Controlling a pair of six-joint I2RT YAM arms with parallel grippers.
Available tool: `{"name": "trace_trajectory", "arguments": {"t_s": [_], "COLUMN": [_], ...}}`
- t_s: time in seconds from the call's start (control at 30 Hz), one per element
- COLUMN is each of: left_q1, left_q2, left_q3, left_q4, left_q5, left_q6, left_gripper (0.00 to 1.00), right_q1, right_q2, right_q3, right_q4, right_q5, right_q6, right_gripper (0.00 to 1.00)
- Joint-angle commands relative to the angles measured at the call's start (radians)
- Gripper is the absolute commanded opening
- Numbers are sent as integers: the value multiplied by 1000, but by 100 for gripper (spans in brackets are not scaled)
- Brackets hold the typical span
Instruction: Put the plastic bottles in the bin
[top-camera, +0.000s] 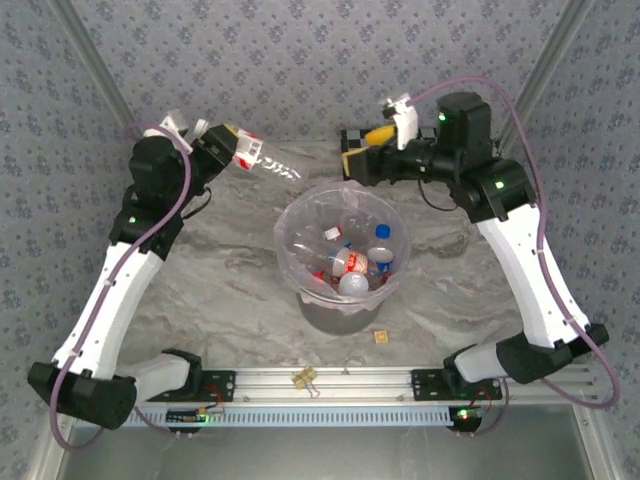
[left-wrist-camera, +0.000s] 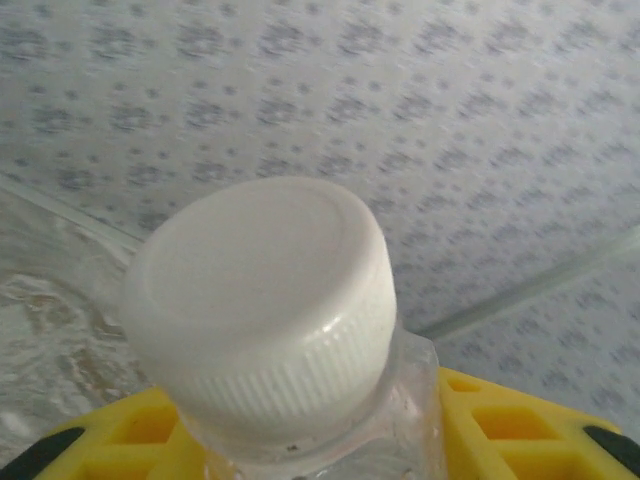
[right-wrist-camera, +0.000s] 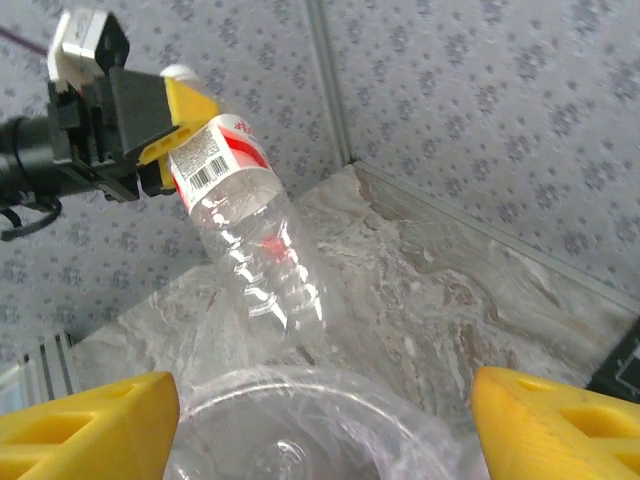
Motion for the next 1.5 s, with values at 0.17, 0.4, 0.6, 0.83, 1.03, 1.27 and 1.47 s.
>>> {"name": "trace_trajectory", "arguments": {"t_s": [0.17,0.4,0.6,0.83,1.03,1.27,1.47], "left_q1": [-157,-384,-496,-523,-522,-454,-355], "left_q2": [13,81,199,205,89,-30,-17], "left_q3": [69,63,138,162,161,114,43], "left_q4": [-4,-34,-101,-116,-187,-236,-265], "left_q5": [214,22,-8,4,-111,-161,-95], "left_q6": [31,167,246,336,430,452,375], "left_gripper": [44,45,55,83,91,90,81], "right_q1": [-119,-116,-99,-34,-2,60,112], "right_q2": [-15,-94,-124,-137,-85,-29,-18], "right_q3": [-17,-106,-161,-243,-251,-274,-341], "right_q4": [-41,-115,-232,-235,-246,-252,-285], "right_q5": [33,-34,-10,0,56,91,50], "right_q6": [144,125,63,1,-12,-35,-69], "right_gripper": [75,71,70,77,77,71,63]}}
